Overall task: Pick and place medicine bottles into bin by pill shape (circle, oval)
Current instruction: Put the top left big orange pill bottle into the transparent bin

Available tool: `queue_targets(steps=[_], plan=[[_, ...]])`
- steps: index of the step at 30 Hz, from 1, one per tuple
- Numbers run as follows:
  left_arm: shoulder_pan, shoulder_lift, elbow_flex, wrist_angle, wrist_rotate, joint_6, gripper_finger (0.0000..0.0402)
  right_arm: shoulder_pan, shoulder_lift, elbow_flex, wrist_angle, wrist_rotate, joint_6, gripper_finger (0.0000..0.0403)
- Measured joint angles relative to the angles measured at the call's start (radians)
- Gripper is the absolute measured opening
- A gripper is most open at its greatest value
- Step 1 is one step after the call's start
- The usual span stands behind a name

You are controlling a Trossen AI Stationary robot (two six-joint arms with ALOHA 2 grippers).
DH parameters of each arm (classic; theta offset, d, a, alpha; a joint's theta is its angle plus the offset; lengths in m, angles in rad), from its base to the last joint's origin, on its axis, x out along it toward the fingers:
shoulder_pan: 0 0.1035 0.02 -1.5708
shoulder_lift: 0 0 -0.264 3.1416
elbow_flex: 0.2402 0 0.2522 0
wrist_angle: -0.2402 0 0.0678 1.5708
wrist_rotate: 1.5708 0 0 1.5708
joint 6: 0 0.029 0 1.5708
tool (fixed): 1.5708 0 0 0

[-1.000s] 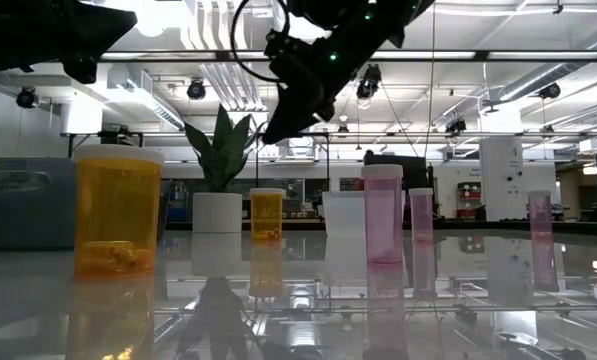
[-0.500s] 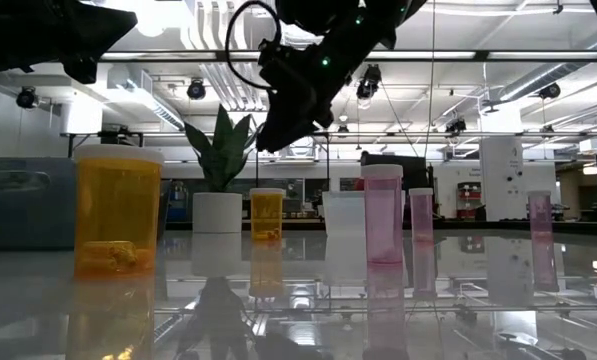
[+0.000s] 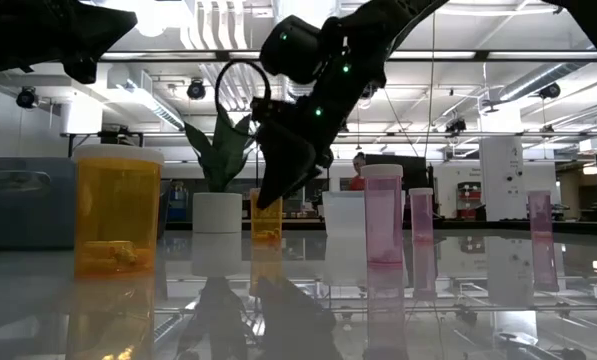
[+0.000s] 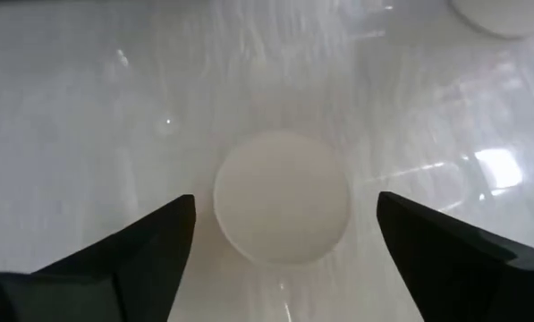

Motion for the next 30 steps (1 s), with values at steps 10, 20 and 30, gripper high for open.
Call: queue_targets(steps=[10,20,30], plan=[[0.000,0.001,0.000,0.000,-0.001,0.000,0.0004,0.001,0.002,0.000,0.030,0.000,-0.010,0.0306],[0.000,0.001,0.000,0.000,-0.001,0.000,0.0004,0.001,-0.002,0.000,0.032,0.000,0.003,0.0206],[0.000,0.001,0.000,0.000,0.000,0.001,0.0004,0.002,-0.021,0.000,0.028,-0.005,0.031,0.0198]])
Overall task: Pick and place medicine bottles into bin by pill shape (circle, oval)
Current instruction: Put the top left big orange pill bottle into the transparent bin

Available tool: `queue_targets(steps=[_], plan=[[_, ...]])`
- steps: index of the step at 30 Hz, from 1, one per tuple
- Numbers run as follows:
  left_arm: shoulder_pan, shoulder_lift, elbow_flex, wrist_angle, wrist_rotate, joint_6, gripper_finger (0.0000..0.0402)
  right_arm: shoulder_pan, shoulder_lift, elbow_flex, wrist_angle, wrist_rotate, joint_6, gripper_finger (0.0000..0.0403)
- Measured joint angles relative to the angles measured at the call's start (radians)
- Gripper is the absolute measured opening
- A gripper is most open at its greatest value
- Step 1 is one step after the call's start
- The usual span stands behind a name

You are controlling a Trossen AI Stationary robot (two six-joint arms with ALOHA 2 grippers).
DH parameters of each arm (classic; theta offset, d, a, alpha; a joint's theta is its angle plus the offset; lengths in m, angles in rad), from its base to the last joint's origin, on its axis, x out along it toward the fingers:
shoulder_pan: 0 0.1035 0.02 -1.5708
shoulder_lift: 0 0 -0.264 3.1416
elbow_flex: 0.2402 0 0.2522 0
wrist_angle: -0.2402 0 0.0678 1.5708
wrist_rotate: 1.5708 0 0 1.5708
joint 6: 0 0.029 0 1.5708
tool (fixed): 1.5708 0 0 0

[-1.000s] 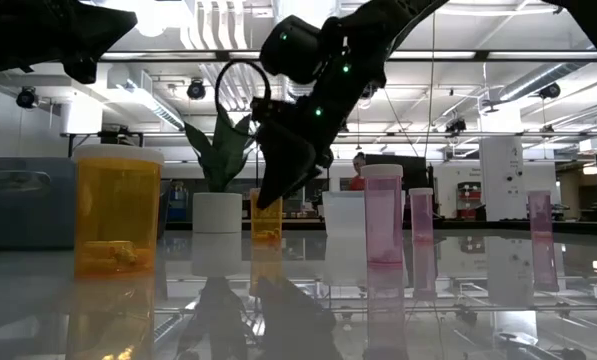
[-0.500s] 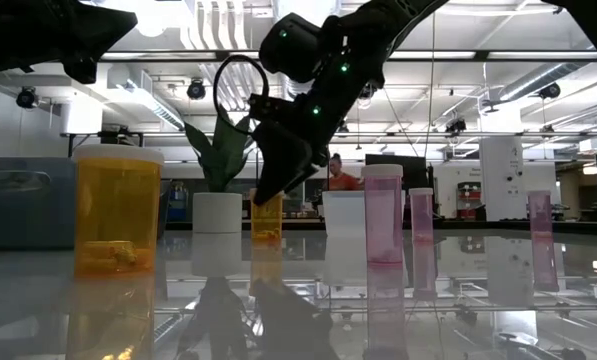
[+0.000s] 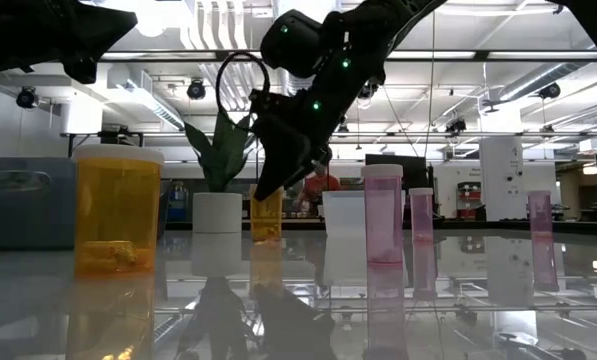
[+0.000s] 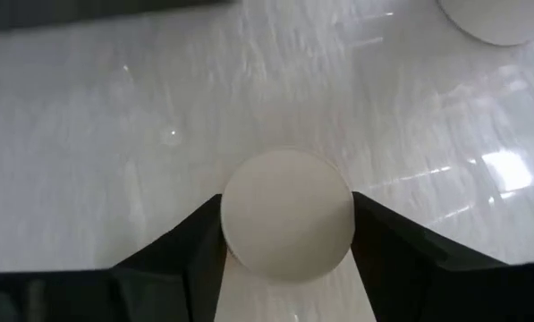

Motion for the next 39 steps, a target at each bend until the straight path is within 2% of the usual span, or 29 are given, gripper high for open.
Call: queue_targets(steps=[9,17,21,26,34,39], plan=[[0.000,0.000,0.000,0.000,0.000,0.000,0.0004,-0.020,-0.124,0.000,-0.002,0.012,0.033,0.0199],[0.000,0.000,0.000,0.000,0.000,-0.001,0.0004,-0.127,-0.229,0.000,-0.070,0.021,0.103,0.0199],[0.000,0.000,0.000,0.000,0.000,-0.001,0.0004,-0.194,-0.264,0.000,-0.156,0.117,0.189,0.0200],[0.000,0.000,0.000,0.000,0.000,-0.001,0.0004,-0.270,-0.265,-0.001,-0.249,0.163,0.281,0.0200],[0.000,0.003,0.000,0.000,0.000,-0.001,0.0004,-0.342,-0.234,-0.004,-0.253,0.176,0.366,0.0200],[0.000,0.007,0.000,-0.001,0.000,-0.001,0.0004,-0.366,-0.214,-0.006,-0.286,0.233,0.418,0.0200]])
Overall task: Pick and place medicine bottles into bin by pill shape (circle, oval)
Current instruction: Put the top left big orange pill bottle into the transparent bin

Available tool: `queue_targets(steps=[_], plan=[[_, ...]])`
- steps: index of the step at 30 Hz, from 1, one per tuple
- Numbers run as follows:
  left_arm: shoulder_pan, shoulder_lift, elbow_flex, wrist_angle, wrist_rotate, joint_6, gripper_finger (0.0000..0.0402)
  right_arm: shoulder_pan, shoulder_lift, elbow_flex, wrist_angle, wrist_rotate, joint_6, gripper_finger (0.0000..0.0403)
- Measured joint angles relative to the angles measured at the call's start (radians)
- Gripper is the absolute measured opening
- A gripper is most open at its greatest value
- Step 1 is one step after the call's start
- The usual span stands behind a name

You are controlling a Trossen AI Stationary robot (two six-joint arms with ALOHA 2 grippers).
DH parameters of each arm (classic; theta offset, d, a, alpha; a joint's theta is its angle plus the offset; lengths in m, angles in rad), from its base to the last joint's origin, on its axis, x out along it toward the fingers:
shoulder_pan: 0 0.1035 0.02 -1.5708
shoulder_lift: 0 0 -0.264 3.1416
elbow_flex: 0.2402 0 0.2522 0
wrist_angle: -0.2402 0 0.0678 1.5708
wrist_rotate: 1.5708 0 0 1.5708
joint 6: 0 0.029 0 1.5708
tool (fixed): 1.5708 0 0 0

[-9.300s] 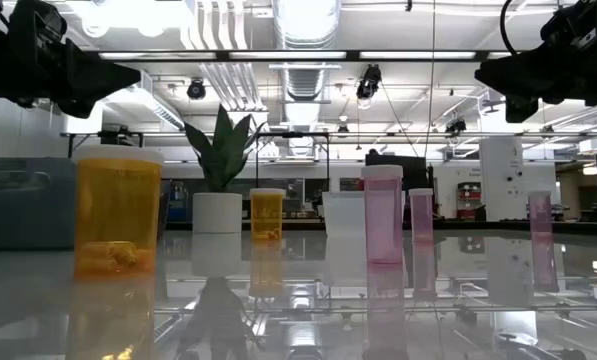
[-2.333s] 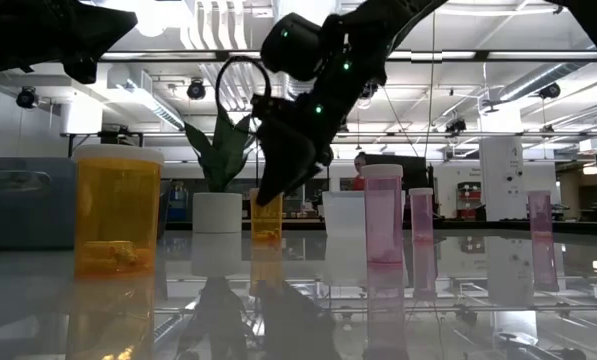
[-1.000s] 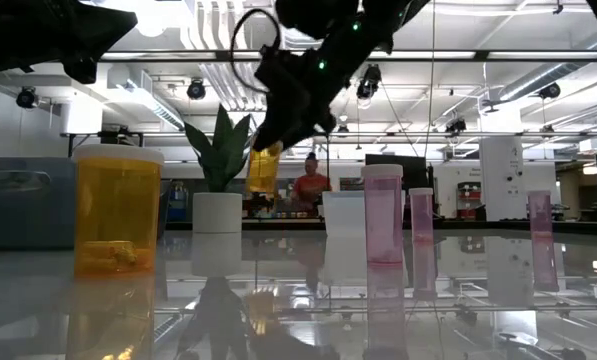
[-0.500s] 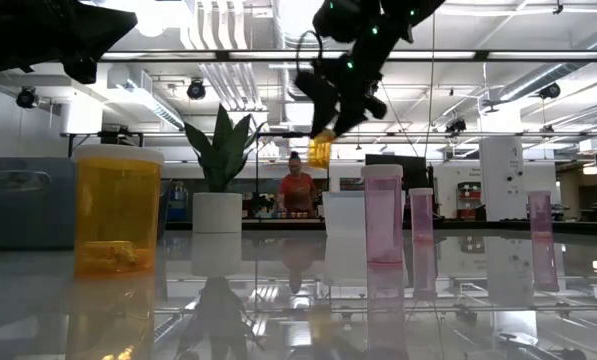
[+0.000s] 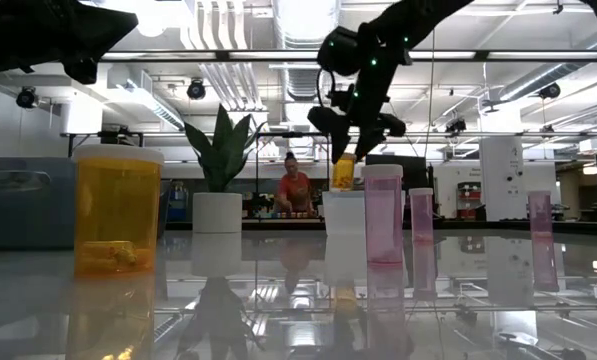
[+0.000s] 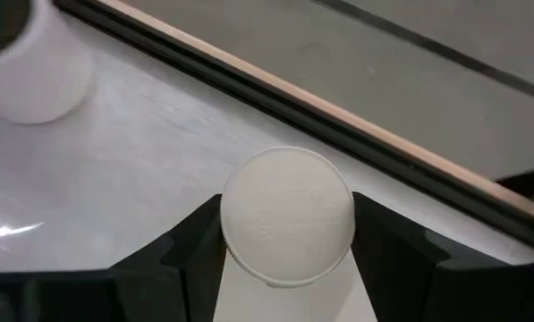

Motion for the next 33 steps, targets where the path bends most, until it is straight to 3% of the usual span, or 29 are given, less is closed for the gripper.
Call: queue_targets(steps=[33], plan=[[0.000,0.006,0.000,0.001,0.000,0.000,0.0004,-0.012,0.134,-0.054,0.052,0.008,0.068,0.0201]])
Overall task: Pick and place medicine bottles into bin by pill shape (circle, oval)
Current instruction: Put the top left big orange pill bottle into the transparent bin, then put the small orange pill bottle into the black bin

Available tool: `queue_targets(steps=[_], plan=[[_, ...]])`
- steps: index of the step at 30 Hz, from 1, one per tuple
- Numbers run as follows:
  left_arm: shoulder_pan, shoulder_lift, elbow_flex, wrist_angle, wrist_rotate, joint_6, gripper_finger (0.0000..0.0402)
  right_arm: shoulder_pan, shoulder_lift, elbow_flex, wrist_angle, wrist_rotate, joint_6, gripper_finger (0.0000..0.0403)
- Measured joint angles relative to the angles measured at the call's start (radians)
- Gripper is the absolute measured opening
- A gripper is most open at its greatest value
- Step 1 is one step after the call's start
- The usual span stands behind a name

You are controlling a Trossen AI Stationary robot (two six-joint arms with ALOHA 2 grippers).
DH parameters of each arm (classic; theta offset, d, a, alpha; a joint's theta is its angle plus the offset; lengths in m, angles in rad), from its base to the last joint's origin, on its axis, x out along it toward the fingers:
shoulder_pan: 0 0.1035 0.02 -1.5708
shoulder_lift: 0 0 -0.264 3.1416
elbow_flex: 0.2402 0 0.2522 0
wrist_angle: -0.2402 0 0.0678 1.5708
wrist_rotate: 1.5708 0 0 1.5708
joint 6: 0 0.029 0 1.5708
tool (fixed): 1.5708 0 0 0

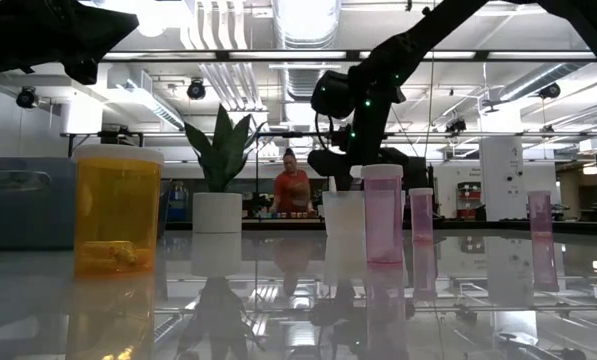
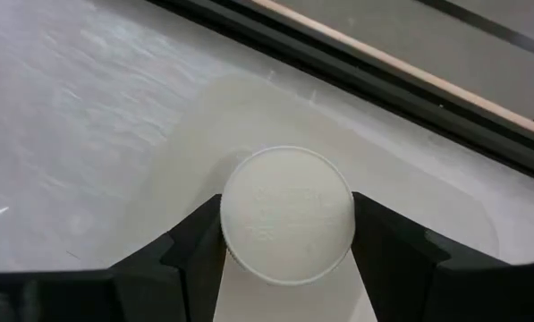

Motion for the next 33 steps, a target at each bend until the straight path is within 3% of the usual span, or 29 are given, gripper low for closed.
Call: queue_targets(steps=[5,17,25,33], plan=[[0.000,0.000,0.000,0.000,0.000,0.000,0.0004,0.000,0.011,-0.001,0.002,0.000,0.000,0.0209],[0.000,0.000,0.000,0.000,0.000,0.000,0.0004,0.000,-0.004,0.002,-0.009,0.000,-0.002,0.0304],[0.000,0.000,0.000,0.000,0.000,0.000,0.0004,0.044,-0.108,0.003,-0.027,0.002,-0.020,0.0299],[0.000,0.000,0.000,0.001,0.000,0.000,0.0004,0.186,-0.214,-0.016,-0.055,0.010,-0.071,0.0288]])
